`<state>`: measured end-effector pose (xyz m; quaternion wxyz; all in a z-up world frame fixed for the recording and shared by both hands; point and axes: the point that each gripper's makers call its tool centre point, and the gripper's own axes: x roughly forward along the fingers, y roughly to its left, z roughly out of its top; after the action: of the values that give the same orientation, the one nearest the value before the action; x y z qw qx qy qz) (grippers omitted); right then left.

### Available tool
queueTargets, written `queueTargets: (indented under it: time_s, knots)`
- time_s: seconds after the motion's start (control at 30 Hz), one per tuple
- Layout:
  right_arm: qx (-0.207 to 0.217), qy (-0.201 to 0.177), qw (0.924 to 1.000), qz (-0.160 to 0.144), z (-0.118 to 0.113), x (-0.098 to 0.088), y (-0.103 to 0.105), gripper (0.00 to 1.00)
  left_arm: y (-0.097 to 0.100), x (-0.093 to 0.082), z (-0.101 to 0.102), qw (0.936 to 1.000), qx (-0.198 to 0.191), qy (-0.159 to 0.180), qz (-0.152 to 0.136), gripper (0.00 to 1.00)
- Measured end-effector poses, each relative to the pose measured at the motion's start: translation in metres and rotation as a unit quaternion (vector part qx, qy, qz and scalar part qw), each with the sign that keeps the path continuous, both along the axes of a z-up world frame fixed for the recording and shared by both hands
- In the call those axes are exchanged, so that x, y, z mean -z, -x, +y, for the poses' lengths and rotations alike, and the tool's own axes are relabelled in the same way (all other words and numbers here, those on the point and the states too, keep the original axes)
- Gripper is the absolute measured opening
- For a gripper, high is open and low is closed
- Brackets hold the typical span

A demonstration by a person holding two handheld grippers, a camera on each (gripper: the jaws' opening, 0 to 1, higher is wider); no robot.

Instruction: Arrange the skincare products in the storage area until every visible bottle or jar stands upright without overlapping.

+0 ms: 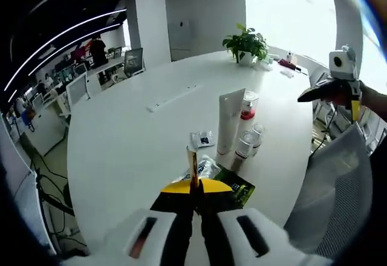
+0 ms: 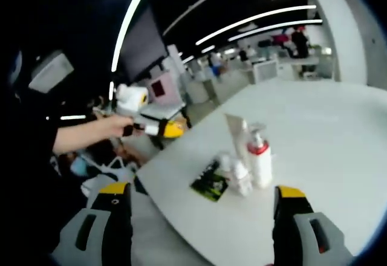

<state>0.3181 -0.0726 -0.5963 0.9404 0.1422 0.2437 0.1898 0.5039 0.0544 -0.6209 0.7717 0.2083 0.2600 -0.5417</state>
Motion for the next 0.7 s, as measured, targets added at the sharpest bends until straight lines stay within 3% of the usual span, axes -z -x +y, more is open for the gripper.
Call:
queueTargets:
  time_s: [0.33, 0.7]
  knots:
    - [-0.013, 0.003, 0.9997, -0.019, 0.010, -0.015, -0.001, 0.99, 0.013, -0.014, 0.003, 0.9998, 0.010, 0.005, -0.016, 0.00]
    - [-0.033, 0.012, 0.9989, -0.031, 0.022, -0.025, 0.001, 0.97, 0.042, -0.020, 0.007, 0.9983, 0.050, -0.016, -0.025, 0.00]
